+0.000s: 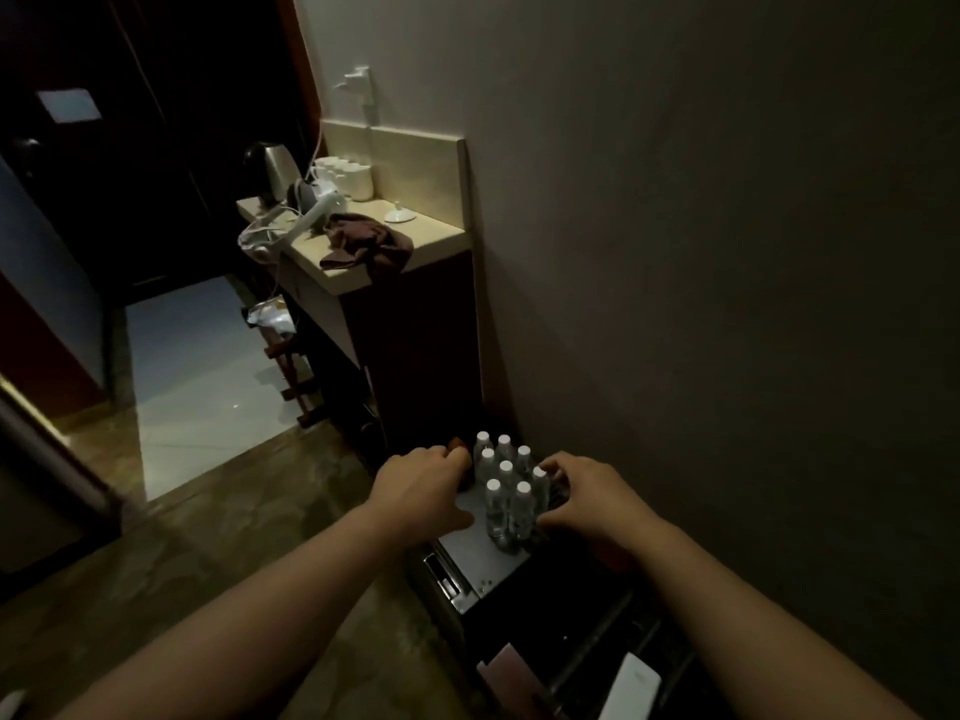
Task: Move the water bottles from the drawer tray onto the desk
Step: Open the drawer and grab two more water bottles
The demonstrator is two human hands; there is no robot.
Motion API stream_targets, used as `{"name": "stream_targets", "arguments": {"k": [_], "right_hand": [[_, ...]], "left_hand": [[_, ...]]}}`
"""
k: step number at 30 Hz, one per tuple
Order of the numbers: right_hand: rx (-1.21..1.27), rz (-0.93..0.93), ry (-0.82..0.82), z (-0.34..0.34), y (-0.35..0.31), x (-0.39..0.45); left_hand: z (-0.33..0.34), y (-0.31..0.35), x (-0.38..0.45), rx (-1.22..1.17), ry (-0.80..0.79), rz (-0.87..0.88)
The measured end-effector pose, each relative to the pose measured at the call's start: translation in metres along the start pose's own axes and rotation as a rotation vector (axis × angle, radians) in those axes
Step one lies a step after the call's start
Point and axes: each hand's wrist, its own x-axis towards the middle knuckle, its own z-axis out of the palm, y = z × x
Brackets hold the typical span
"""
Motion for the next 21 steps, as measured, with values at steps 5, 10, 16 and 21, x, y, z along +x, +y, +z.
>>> {"name": "stream_targets", "arguments": {"k": [5,10,16,21], "right_hand": [[-0.077,0.113,-0.013,-0.004,0.010,0.062],[-0.096,0.263,0.011,0.012,0.025,0.126],[-0.019,0.485,0.058,0.051,0.037,0.189],[0.018,0.613,0.054,0.094,0.056,0.228]], "left_hand": [[0.024,-0.026,0.082,0.035,-0.017,0.120],[0.063,-0.058,0.176,-0.004,-0.012,0.242],[0.117,-0.087,0.264,-0.089,-0.090,0.343],[0.180,-0.103,0.302,-0.240,-0.200,0.380]]}}
